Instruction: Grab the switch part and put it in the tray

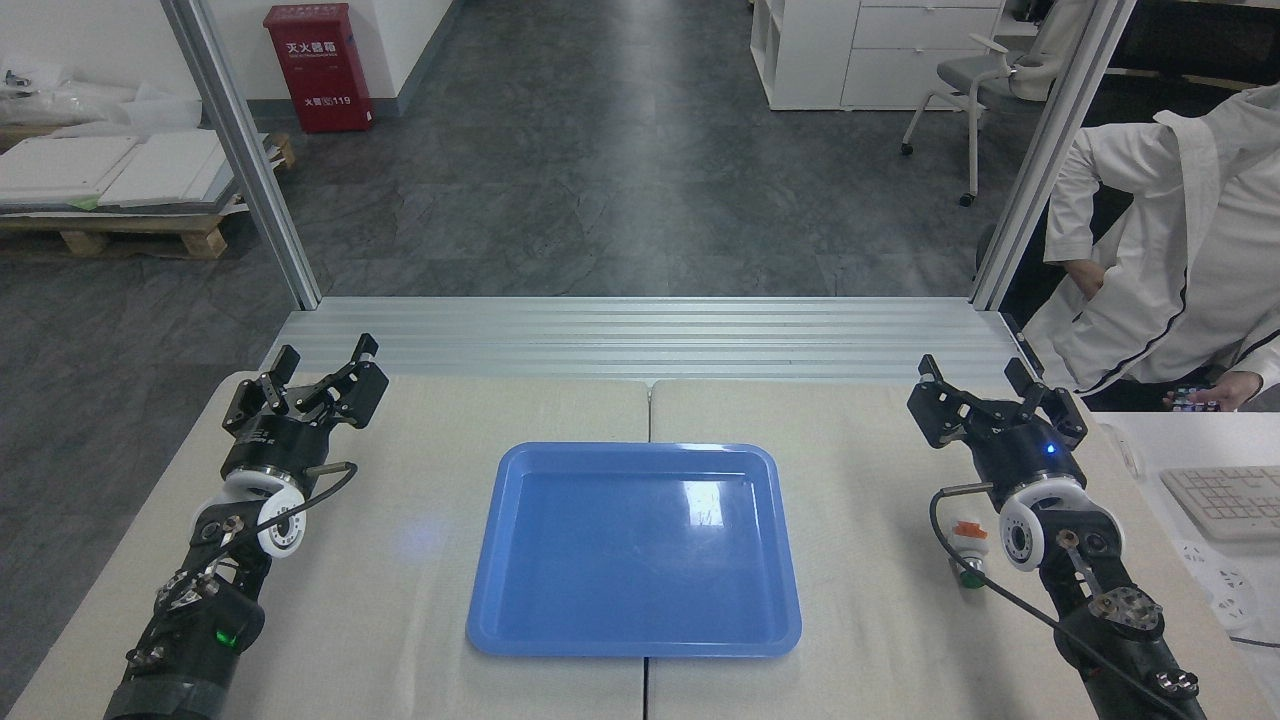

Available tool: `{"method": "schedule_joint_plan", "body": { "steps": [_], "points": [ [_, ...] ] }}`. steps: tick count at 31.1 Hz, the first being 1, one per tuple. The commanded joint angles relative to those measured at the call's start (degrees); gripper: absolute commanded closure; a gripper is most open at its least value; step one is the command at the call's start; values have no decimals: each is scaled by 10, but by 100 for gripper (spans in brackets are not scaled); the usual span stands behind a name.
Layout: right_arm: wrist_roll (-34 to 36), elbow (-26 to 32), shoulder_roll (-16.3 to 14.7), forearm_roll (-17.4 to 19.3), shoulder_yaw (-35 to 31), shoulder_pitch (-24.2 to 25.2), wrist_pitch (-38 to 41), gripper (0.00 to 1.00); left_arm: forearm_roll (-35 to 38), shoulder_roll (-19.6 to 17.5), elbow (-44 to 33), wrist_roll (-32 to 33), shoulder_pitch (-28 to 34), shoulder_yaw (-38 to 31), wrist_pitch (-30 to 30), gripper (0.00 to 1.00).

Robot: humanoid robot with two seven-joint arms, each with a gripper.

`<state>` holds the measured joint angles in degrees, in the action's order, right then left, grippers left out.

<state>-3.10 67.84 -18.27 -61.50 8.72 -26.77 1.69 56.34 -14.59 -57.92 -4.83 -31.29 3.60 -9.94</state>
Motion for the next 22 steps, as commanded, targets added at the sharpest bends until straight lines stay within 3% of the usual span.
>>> {"method": "schedule_joint_plan", "body": {
  "steps": [1,8,15,22],
  "points": [
    [-38,1,-1,0,2,5,-5,3,0,0,0,0,0,0,1,0],
    [-140,-5,-13,-2,2,46,-42,3,0,0,0,0,0,0,0,0],
    [-150,-8,-13,-3,32,89,-68,3,0,0,0,0,0,0,0,0],
    [-150,-8,-14,-8,54,92,-93,4,0,0,0,0,0,0,0,0]
  ]
}}
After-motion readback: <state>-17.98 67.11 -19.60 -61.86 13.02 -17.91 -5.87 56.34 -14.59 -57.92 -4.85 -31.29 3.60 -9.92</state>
